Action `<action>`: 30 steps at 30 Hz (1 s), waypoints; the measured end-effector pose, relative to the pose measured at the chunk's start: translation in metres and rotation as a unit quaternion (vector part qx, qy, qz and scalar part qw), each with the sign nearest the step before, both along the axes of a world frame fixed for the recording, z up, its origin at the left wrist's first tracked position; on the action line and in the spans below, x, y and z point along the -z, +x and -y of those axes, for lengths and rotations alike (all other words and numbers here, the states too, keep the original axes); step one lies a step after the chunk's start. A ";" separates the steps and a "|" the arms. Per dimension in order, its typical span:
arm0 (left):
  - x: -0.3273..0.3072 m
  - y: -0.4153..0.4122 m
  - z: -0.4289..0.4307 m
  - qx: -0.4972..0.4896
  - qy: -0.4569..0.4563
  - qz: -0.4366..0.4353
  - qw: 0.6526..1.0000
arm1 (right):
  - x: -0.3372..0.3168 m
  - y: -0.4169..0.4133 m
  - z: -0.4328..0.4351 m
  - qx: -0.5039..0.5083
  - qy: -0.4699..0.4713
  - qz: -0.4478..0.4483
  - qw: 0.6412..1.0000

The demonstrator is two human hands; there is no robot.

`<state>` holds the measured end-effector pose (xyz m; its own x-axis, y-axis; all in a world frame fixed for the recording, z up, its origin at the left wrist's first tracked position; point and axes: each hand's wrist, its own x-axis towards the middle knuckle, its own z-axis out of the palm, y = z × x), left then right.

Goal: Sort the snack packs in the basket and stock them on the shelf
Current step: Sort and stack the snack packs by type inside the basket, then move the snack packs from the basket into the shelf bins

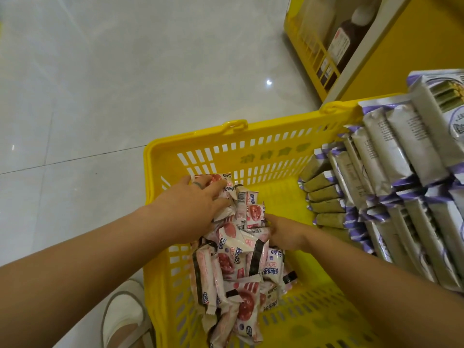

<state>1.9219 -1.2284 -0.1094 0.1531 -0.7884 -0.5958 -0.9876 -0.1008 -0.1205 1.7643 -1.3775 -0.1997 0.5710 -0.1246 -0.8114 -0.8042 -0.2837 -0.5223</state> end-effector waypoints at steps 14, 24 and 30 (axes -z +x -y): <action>-0.004 -0.002 0.003 -0.001 -0.035 -0.001 0.999 | -0.028 0.018 0.009 0.106 -0.125 0.122 0.979; -0.091 -0.040 0.054 0.072 -0.122 0.030 0.989 | -0.158 -0.018 0.007 0.080 -0.252 0.226 0.937; -0.166 -0.099 0.089 0.089 -0.259 -0.017 0.962 | -0.260 -0.092 0.016 0.126 -0.381 0.286 0.870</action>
